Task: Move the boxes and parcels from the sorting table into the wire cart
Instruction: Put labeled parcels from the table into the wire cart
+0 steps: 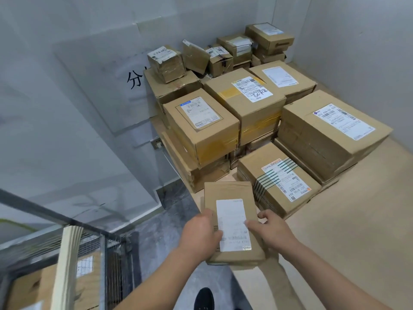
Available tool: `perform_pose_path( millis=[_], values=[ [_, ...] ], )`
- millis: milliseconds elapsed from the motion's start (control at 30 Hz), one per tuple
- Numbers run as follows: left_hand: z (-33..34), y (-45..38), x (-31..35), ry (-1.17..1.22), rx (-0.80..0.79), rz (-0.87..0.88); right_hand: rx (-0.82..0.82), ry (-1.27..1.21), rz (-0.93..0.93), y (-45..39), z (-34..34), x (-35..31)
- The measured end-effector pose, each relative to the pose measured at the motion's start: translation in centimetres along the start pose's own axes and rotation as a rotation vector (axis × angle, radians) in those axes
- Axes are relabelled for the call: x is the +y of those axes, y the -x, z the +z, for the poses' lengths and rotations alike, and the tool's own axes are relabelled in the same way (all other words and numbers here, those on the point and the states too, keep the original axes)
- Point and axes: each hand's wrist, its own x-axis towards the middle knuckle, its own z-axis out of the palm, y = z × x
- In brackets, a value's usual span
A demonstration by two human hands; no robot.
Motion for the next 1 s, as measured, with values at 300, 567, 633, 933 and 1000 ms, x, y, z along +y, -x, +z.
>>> perform_pose_path(
  millis=[300, 567, 633, 933, 1000],
  values=[
    [0.8, 4.6, -1.4, 0.189, -0.062, -0.180, -0.229, -0.208, -0.014, 1.9, 1.9, 2.0],
    [1.5, 7.6, -4.9, 0.526, -0.050, -0.313, -0.240, -0.333, -0.031, 4.7, 5.4, 2.2],
    [1.3, 9.1, -6.3, 0.579, -0.035, -0.326, -0.249, -0.339, -0.046, 5.9, 7.0, 2.1],
    [-3.8, 18.7, -16.5, 0.628, 0.171, -0.372, -0.393, -0.335, -0.208, 12.7, 16.4, -4.2],
    [-5.9, 21.1, -18.9, 0.635, 0.230, -0.363, -0.433, -0.288, -0.286, 14.4, 18.3, -6.8]
  ],
)
